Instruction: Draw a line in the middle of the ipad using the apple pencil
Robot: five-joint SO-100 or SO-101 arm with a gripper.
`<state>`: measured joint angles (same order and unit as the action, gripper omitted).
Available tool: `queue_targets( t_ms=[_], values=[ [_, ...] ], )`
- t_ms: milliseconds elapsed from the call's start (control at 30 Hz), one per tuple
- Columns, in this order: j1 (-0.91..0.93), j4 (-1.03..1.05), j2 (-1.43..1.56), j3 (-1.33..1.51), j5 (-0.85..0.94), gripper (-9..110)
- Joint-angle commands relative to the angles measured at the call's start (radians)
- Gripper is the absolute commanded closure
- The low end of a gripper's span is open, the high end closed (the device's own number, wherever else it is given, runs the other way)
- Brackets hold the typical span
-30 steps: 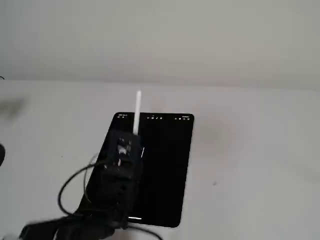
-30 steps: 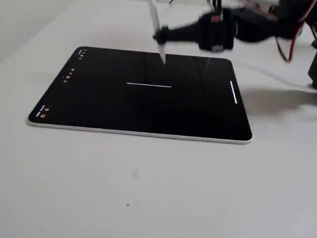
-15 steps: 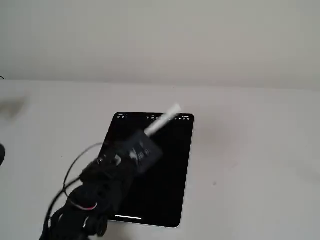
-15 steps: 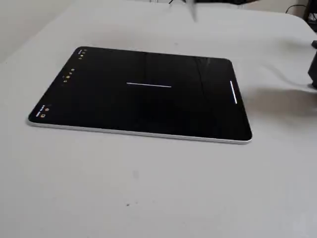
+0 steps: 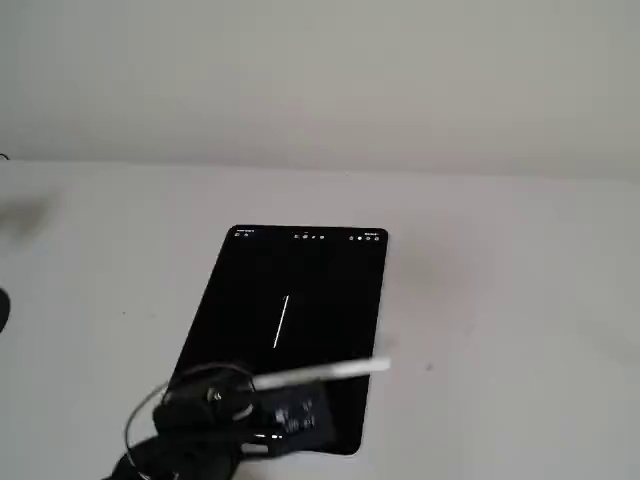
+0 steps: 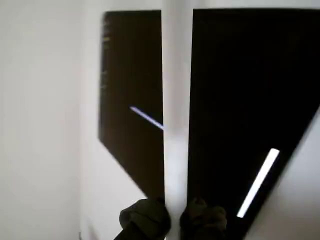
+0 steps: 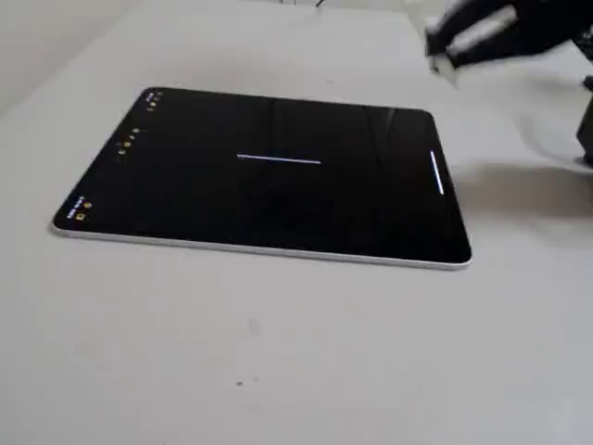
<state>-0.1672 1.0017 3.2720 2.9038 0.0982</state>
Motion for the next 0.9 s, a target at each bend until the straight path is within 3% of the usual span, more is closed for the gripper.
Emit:
queue_targets(
  t_ms=[0, 867],
  values=[
    [-0.028, 0.058, 0.054, 0.060, -0.048, 101],
    [-0.025, 0.063, 0.054, 0.146, -0.064, 101]
  ],
)
